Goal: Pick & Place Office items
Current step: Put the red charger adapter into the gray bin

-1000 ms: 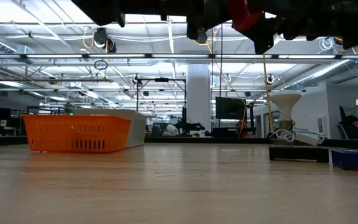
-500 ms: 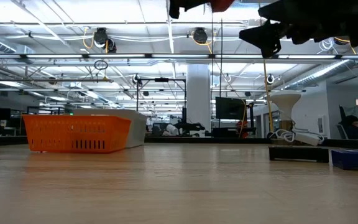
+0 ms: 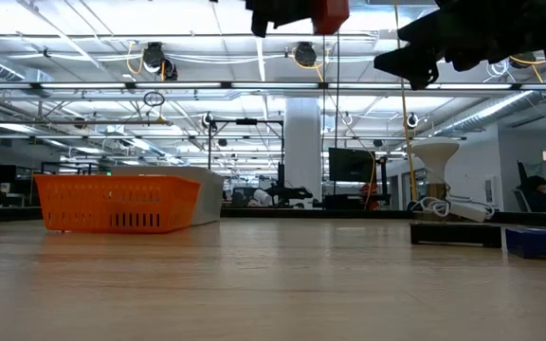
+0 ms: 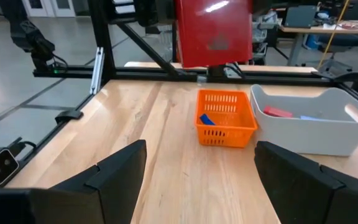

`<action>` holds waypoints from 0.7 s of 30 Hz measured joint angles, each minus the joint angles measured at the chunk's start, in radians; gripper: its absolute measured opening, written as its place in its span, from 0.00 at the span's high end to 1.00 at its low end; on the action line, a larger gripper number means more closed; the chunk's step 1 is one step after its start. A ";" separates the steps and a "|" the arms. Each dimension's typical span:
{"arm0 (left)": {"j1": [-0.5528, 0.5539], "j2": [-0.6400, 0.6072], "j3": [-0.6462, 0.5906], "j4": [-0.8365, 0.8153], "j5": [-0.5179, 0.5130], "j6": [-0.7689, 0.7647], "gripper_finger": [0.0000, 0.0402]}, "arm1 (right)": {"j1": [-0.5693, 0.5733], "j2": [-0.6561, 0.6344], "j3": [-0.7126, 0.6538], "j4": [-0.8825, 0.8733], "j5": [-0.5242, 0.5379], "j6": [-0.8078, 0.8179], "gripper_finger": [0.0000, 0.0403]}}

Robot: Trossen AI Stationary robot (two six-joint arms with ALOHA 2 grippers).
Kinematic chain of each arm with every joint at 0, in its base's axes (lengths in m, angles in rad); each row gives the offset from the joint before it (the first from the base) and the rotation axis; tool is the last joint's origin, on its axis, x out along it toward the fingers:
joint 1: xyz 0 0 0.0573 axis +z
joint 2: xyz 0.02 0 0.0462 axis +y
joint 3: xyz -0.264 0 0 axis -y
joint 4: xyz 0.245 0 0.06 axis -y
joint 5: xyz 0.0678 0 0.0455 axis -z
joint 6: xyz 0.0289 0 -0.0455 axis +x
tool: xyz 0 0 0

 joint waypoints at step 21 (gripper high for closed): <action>0.016 -0.348 -0.321 -0.008 -0.277 -0.048 0.46 | 0.000 -0.002 0.000 -0.024 0.001 -0.001 0.29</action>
